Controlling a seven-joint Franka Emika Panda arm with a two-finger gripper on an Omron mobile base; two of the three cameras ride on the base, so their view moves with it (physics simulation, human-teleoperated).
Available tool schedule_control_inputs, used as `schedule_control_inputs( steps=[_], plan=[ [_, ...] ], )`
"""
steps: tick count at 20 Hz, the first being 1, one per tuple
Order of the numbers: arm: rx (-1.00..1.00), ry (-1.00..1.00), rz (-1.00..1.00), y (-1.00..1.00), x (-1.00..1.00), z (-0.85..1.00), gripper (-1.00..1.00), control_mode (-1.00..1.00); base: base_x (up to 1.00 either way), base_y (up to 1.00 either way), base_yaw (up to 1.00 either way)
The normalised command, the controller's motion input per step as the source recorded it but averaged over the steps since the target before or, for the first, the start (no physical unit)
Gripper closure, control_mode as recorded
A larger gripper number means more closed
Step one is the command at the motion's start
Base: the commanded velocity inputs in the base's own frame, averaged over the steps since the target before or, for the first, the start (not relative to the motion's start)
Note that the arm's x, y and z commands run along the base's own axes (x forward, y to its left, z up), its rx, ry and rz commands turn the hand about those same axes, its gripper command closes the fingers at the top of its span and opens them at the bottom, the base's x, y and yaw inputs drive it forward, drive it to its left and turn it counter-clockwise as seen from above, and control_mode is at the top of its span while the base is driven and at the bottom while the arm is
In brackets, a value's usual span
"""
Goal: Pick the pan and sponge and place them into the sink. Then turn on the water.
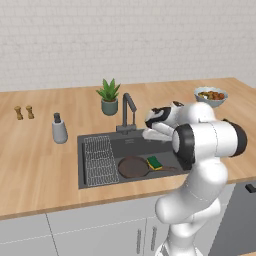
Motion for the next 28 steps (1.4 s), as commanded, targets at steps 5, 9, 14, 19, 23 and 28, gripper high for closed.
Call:
schedule_control_inputs(
  steps=[5, 9, 14, 19, 23, 28],
  plan=[
    [0.22, 0.00, 0.00, 0.00, 0.15, 0.29, -1.00, -1.00, 0.00, 0.00, 0.00],
    [0.15, 0.00, -0.03, 0.03, 0.35, 0.11, -1.00, -1.00, 0.00, 0.00, 0.00],
    [0.00, 0.00, -0.06, 0.29, 0.43, 0.00, -1.00, -1.00, 0.00, 0.00, 0.00],
    [0.00, 0.00, -0.05, 0.30, 0.37, 0.04, -1.00, -1.00, 0.00, 0.00, 0.00],
    [0.03, -0.04, -0.02, 0.21, 0.26, 0.00, -1.00, -1.00, 0.00, 0.00, 0.00],
    [0.14, -0.07, -0.06, 0.02, 0.32, 0.00, -1.00, -1.00, 0.00, 0.00, 0.00]
  ],
)
